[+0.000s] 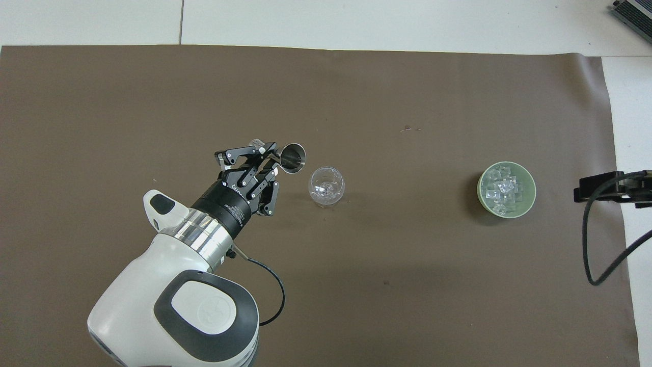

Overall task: Pour wine and add ice with both arms
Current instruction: 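Lift the jigger with the left gripper and carry it over the clear glass, then tilt the jigger with the left gripper to pour into the clear glass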

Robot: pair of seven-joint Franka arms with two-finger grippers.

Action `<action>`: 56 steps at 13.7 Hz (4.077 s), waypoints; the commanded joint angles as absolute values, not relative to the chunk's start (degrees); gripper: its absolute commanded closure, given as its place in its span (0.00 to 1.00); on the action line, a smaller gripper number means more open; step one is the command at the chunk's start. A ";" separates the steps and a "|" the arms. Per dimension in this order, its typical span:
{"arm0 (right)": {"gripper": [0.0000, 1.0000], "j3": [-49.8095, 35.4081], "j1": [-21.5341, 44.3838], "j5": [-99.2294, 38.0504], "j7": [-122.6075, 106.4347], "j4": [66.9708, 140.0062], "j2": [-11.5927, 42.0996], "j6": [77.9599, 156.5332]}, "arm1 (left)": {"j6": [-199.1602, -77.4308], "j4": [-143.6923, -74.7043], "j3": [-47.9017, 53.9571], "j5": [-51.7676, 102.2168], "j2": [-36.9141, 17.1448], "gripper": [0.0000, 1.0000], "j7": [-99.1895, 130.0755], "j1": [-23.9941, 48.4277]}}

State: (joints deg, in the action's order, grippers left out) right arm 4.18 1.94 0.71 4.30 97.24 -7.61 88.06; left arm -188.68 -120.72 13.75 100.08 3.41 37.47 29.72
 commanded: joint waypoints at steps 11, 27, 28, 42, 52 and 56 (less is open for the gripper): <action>0.00 3.95 1.49 -0.53 3.69 98.26 -8.61 88.15 | -196.69 -116.02 14.68 93.43 -1.14 1.00 22.88 33.40; 0.00 3.96 1.49 -0.53 3.69 98.26 -8.61 88.15 | -198.11 -112.41 14.68 92.90 -3.07 1.00 4.93 33.31; 0.00 3.96 1.49 -0.53 3.69 98.26 -8.61 88.15 | -198.11 -112.41 14.68 92.81 -3.08 1.00 4.14 33.31; 0.00 3.96 1.49 -0.53 3.69 98.26 -8.61 88.15 | -199.07 -109.87 14.77 92.64 -4.13 1.00 -14.40 33.31; 0.00 3.95 1.49 -0.44 3.69 98.26 -8.61 88.15 | -198.63 -109.07 15.03 92.37 -6.33 1.00 -31.55 34.19; 0.00 3.95 1.49 -0.53 3.69 98.26 -8.61 88.15 | -198.72 -109.25 15.55 93.25 -6.24 1.00 -31.38 34.28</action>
